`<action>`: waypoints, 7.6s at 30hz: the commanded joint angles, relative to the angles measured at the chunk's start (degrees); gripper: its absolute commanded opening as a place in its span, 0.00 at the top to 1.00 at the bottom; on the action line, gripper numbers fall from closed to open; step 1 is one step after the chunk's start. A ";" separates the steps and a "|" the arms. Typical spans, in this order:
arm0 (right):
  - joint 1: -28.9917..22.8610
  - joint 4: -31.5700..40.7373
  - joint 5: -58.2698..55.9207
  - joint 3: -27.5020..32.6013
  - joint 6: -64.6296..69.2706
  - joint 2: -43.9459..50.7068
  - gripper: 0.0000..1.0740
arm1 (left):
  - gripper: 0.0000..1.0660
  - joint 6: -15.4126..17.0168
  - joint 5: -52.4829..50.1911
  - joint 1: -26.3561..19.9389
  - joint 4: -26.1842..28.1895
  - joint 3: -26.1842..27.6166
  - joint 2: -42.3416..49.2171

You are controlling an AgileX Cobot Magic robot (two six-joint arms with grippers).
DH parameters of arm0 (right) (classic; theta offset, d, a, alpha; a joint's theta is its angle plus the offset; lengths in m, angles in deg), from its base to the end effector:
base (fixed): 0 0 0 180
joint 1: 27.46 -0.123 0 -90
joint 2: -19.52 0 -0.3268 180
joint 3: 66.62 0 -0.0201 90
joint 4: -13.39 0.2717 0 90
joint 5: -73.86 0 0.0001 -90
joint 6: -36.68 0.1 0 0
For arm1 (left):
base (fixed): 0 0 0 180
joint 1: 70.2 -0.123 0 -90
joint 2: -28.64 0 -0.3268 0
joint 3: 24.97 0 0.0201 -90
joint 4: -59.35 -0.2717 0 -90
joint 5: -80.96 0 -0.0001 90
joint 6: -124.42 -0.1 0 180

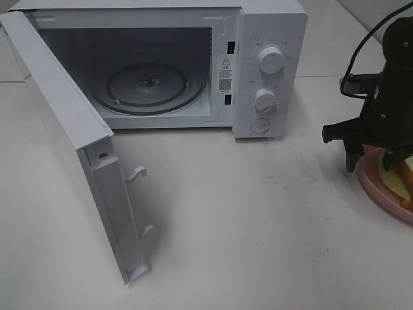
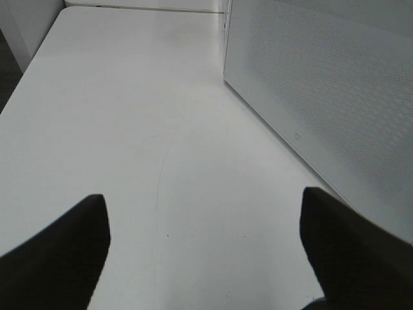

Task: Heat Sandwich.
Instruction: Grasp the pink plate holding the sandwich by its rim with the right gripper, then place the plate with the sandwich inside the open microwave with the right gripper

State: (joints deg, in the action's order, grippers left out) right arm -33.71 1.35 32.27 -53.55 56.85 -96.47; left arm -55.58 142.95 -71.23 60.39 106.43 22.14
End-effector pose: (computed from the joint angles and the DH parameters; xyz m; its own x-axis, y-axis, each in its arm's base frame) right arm 0.3831 0.0280 0.1636 -0.9768 0.0849 -0.1964 0.1062 0.9893 -0.1004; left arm -0.0244 -0.0020 0.2863 -0.4552 -0.0167 -0.8902 -0.0076 0.9999 -0.0149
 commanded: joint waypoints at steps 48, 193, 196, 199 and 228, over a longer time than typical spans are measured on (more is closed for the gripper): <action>0.23 -3.95 6.13 4.35 0.06 -6.25 1.00 | 0.28 0.00 -0.74 0.29 0.06 -0.11 0.97; -32.14 15.81 11.63 23.43 -103.25 32.54 1.00 | 0.28 0.00 -0.74 0.29 0.06 -0.11 0.97; -32.14 14.44 12.72 23.15 -103.25 31.63 1.00 | 0.28 0.00 -0.74 0.29 0.06 -0.11 0.97; -32.14 14.15 13.41 21.66 -103.30 29.74 1.00 | 0.28 0.00 -0.74 0.29 0.06 -0.11 0.97; -35.29 12.72 13.06 -3.78 -106.46 5.61 1.00 | 0.28 0.00 -0.74 0.29 0.06 -0.11 0.97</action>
State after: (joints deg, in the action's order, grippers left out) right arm -68.94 13.73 44.07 -56.65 -48.86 -90.85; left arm -55.58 142.95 -71.23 60.33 106.43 22.14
